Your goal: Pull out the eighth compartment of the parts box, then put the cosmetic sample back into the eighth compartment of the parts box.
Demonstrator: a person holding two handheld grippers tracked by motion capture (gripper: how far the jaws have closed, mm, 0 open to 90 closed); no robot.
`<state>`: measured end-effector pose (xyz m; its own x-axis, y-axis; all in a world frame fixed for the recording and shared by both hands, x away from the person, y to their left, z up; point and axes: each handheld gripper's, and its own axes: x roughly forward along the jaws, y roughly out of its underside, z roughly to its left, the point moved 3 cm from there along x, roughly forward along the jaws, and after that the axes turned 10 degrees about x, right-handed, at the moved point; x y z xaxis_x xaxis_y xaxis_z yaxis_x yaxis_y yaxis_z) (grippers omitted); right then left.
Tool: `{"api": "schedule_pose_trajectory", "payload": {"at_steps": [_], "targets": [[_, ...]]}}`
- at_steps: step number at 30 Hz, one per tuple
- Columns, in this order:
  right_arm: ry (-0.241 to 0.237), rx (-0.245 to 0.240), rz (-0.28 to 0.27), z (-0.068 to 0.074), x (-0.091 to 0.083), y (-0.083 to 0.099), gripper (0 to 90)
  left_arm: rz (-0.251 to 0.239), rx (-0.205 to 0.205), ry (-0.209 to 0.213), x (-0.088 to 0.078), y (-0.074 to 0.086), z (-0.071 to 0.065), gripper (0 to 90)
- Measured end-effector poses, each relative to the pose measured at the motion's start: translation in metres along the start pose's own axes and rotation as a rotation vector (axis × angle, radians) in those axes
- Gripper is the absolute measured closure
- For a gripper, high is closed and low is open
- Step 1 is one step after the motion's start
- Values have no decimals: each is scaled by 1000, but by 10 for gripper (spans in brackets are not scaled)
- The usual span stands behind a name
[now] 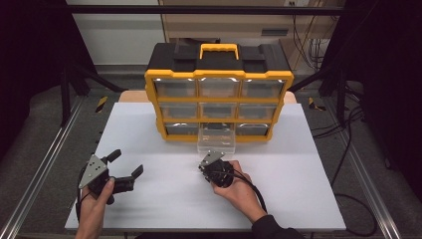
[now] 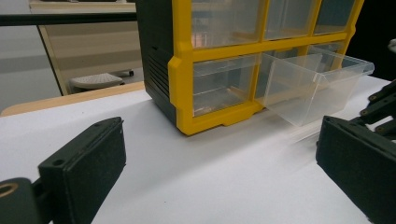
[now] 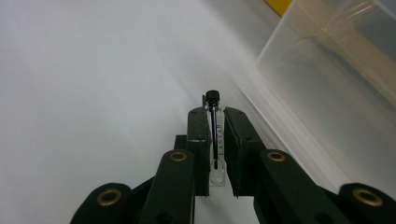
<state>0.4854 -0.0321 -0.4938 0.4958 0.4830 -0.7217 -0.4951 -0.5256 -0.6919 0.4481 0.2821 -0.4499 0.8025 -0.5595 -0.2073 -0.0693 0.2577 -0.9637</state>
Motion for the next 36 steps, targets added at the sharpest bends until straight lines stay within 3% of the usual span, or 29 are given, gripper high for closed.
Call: {"api": "schedule_pose_trajectory", "payload": {"at_steps": [3, 8, 18, 36], "targets": [[1, -7, -12, 1, -9, 3, 813, 0, 0, 1, 0, 0, 0, 16], [-8, 34, -67, -2, -23, 11, 814, 4, -5, 1, 0, 1, -1, 15], [-22, 40, -134, 2, -41, 2, 813, 6, -10, -4, -1, 1, -1, 15], [-81, 145, -259, -9, -71, -13, 814, 4, -15, -6, 0, 2, 0, 15]]}}
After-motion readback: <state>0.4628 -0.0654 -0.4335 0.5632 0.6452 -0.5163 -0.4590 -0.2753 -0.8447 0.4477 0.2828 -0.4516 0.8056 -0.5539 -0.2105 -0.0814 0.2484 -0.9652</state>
